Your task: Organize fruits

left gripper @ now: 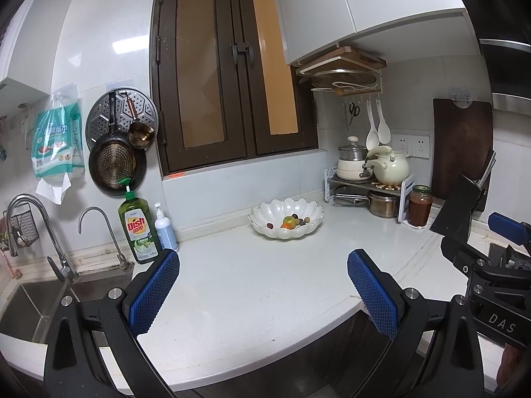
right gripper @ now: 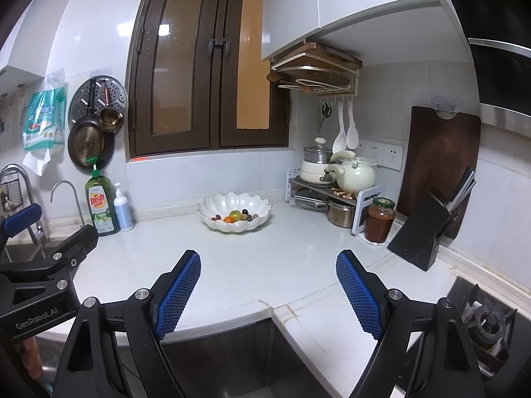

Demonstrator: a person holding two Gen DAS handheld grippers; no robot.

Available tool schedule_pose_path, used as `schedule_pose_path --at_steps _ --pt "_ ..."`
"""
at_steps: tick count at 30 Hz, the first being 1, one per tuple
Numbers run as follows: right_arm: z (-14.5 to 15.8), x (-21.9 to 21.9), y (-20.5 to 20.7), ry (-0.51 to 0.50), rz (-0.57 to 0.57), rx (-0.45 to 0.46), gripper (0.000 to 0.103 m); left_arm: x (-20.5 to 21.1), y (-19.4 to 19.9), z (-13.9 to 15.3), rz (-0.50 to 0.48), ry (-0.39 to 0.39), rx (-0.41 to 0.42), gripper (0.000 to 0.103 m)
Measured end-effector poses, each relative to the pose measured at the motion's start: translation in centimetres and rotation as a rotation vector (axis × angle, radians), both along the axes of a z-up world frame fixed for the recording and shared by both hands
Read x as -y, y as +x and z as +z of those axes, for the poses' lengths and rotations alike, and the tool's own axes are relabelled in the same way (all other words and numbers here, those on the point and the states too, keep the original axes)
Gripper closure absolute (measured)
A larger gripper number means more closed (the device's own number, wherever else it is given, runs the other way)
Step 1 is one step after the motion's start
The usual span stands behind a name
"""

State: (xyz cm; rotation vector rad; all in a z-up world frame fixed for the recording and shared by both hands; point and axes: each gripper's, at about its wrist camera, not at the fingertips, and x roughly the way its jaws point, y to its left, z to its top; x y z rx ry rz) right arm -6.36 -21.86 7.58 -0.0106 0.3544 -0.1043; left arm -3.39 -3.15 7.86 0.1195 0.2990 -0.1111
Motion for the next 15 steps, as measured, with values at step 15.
schedule_pose_path --at_steps 15 --pt "0.08 0.02 -0.17 -0.007 0.001 -0.009 0.018 -0.19 -0.03 0.19 0.002 -0.007 0.000 0.000"
